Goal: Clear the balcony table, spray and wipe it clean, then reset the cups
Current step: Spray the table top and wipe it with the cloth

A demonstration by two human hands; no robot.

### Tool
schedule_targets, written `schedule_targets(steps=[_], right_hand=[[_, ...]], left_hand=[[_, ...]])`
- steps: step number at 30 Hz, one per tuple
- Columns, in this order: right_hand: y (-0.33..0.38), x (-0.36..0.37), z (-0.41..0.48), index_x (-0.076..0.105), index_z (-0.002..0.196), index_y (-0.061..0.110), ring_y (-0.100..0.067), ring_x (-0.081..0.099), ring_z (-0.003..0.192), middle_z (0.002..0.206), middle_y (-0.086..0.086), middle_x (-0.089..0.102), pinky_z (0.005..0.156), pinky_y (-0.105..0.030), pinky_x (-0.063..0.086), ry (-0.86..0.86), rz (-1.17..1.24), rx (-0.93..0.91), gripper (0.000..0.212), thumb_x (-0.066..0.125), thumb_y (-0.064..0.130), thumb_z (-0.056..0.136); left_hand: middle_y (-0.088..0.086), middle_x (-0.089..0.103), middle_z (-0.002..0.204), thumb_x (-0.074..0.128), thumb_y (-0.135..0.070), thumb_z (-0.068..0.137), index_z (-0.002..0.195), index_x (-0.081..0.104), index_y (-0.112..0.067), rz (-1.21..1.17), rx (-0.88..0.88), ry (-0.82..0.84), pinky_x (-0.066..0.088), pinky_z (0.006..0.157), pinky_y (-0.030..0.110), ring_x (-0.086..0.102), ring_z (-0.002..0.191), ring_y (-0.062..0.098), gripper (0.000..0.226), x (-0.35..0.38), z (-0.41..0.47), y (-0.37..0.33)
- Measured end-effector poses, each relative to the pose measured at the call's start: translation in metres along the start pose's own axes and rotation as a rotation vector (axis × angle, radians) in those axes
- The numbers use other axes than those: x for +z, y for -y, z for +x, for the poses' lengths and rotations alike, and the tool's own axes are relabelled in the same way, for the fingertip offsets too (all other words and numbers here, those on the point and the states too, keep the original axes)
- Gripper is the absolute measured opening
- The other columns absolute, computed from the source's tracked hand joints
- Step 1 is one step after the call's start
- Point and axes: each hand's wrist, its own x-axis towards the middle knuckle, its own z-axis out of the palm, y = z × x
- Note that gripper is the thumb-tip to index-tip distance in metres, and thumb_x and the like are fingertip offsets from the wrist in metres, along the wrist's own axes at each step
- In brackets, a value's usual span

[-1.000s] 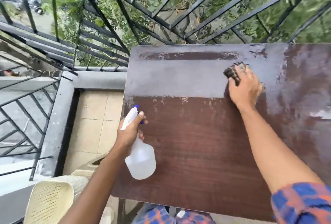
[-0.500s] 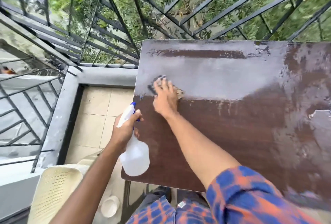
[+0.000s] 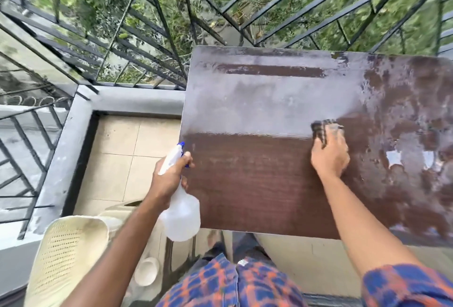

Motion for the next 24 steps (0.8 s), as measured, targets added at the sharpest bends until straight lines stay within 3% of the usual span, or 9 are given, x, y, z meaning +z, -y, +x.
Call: schedule_targets(steps=[3, 6, 8, 13, 15, 17, 22, 24], right_hand=[[0.002, 0.002, -0.026, 0.049, 0.149, 0.022, -0.038, 0.034, 0.146, 0.164, -0.014, 0.032, 0.118, -0.05, 0.027, -0.074, 0.048, 0.257, 0.053, 0.056, 0.026, 0.096], [0.059, 0.023, -0.081, 0.045, 0.152, 0.024, -0.036, 0.026, 0.151, 0.166, -0.012, 0.028, 0.121, -0.047, 0.017, -0.074, 0.113, 0.318, 0.055, 0.055, 0.022, 0.098], [0.105, 0.043, -0.129, 0.041, 0.154, 0.026, -0.033, 0.022, 0.153, 0.168, -0.008, 0.024, 0.122, -0.049, 0.015, 0.031, 0.114, 0.152, 0.058, 0.055, 0.022, 0.098], [0.177, 0.085, -0.221, 0.033, 0.157, 0.031, -0.032, 0.013, 0.156, 0.17, -0.005, 0.014, 0.126, -0.05, 0.011, 0.554, -0.082, -0.76, 0.066, 0.052, 0.016, 0.095], [0.181, 0.092, -0.239, 0.039, 0.154, 0.031, -0.032, 0.017, 0.155, 0.169, -0.004, 0.018, 0.125, -0.05, 0.014, 0.645, -0.164, -0.997, 0.06, 0.051, 0.017, 0.097], [0.173, 0.089, -0.245, 0.041, 0.153, 0.032, -0.031, 0.02, 0.154, 0.169, -0.003, 0.021, 0.125, -0.048, 0.014, 0.657, -0.161, -1.039, 0.057, 0.051, 0.02, 0.098], [0.09, 0.052, -0.228, 0.048, 0.149, 0.032, -0.03, 0.031, 0.15, 0.164, -0.002, 0.034, 0.123, -0.048, 0.026, 0.661, -0.04, -1.089, 0.056, 0.059, 0.021, 0.096], [0.04, 0.032, -0.212, 0.048, 0.149, 0.035, -0.028, 0.034, 0.15, 0.164, 0.0, 0.034, 0.123, -0.046, 0.027, 0.549, -0.019, -0.931, 0.058, 0.061, 0.021, 0.094]], left_hand=[[0.013, 0.065, 0.089, 0.064, -0.023, 0.099, 0.102, 0.066, 0.001, 0.009, -0.018, -0.003, 0.041, 0.048, 0.03, 0.041, 0.039, 0.016, 0.024, -0.002, -0.009, 0.005], [0.012, 0.067, 0.087, 0.065, -0.023, 0.099, 0.106, 0.067, -0.001, 0.002, -0.017, 0.001, 0.041, 0.043, 0.025, 0.04, 0.038, 0.016, 0.023, -0.007, -0.019, 0.011], [0.012, 0.067, 0.085, 0.064, -0.023, 0.1, 0.105, 0.068, -0.001, 0.002, -0.003, -0.007, 0.041, 0.042, 0.024, 0.04, 0.038, 0.017, 0.023, -0.012, -0.025, 0.014], [0.01, 0.068, 0.082, 0.065, -0.015, 0.097, 0.091, 0.071, -0.017, -0.048, 0.005, -0.035, 0.041, 0.044, 0.024, 0.045, 0.039, 0.016, 0.009, -0.032, -0.04, 0.022], [0.003, 0.071, 0.077, 0.066, -0.016, 0.097, 0.088, 0.073, -0.026, -0.087, 0.003, -0.057, 0.044, 0.05, 0.025, 0.054, 0.043, 0.008, 0.015, -0.041, -0.046, 0.028], [-0.003, 0.071, 0.075, 0.067, -0.016, 0.097, 0.09, 0.073, -0.026, -0.085, 0.009, -0.072, 0.044, 0.051, 0.025, 0.055, 0.044, 0.004, 0.014, -0.047, -0.05, 0.031], [0.007, 0.064, 0.077, 0.061, -0.012, 0.098, 0.08, 0.065, -0.027, -0.062, 0.003, -0.052, 0.037, 0.04, 0.021, 0.042, 0.033, 0.016, 0.024, -0.054, -0.059, 0.039], [0.008, 0.064, 0.079, 0.061, -0.015, 0.099, 0.083, 0.066, -0.026, -0.019, 0.003, -0.03, 0.037, 0.04, 0.021, 0.041, 0.035, 0.016, 0.02, -0.055, -0.06, 0.045]])
